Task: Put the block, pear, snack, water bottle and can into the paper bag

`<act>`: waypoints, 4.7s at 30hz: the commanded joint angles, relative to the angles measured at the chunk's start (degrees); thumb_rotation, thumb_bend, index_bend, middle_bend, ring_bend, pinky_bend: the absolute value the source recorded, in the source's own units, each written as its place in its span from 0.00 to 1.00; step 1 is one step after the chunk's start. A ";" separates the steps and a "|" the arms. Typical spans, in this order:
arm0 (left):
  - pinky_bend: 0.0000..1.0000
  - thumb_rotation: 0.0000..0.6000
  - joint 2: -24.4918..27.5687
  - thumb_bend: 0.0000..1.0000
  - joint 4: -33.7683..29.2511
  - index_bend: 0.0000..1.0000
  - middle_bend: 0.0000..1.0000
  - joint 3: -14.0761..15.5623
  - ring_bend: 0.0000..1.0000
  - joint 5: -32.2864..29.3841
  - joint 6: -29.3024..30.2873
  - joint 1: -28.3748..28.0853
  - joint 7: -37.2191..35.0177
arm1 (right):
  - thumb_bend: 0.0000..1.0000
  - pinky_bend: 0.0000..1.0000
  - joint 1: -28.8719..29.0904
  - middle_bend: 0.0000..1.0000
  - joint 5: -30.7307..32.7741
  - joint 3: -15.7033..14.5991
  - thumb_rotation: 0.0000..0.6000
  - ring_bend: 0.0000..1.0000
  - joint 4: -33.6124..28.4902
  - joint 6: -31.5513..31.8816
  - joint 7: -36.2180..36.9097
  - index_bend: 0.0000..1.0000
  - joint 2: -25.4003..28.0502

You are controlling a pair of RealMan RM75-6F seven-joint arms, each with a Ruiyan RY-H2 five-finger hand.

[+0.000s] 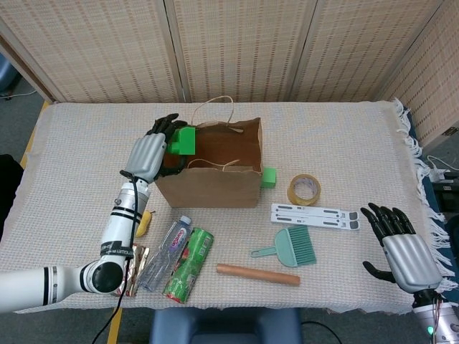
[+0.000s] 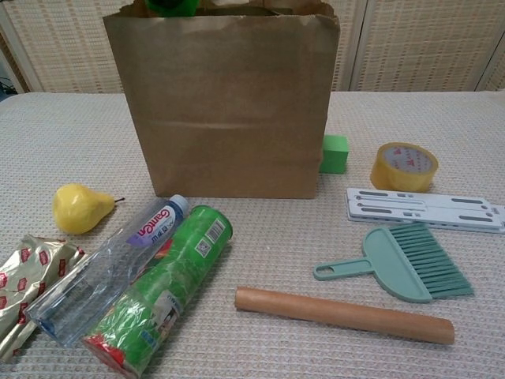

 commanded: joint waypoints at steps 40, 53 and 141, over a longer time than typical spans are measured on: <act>0.21 1.00 17.16 0.37 1.39 0.05 0.03 27.66 0.04 47.74 -4.78 31.07 -21.75 | 0.10 0.00 0.21 0.00 -1.68 -1.63 1.00 0.00 -1.26 -1.10 -3.19 0.00 -1.73; 0.20 1.00 8.82 0.37 3.67 0.02 0.00 25.74 0.01 42.13 -10.84 26.91 -15.06 | 0.10 0.00 0.49 0.00 -0.58 -1.62 1.00 0.00 -0.91 -1.50 -3.82 0.00 -2.08; 0.67 1.00 -0.36 0.58 -0.80 0.60 0.59 -3.86 0.55 0.67 2.60 5.00 -7.26 | 0.10 0.00 1.60 0.00 0.35 -2.06 1.00 0.00 -1.48 -2.94 -0.51 0.00 -0.04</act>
